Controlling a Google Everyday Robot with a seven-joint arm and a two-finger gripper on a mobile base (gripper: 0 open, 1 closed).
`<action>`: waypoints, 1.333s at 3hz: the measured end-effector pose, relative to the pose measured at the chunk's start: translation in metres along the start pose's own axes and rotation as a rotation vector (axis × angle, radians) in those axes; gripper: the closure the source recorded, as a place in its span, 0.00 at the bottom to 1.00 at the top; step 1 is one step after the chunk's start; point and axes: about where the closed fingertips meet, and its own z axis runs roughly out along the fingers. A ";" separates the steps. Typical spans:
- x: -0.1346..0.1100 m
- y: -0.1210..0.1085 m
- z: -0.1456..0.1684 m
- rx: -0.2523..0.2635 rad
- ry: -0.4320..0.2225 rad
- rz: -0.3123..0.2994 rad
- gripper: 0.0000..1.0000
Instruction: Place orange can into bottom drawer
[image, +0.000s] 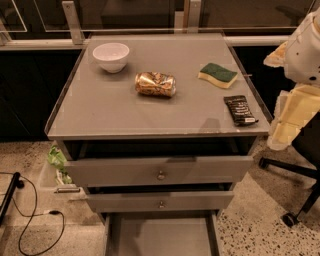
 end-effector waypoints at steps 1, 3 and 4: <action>0.000 0.000 0.000 0.000 0.000 0.000 0.00; -0.031 -0.045 0.020 0.066 -0.069 -0.077 0.00; -0.057 -0.076 0.046 0.077 -0.170 -0.110 0.00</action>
Offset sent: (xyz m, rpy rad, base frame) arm 0.0503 0.0123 -0.0023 -0.0029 -0.0676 0.0553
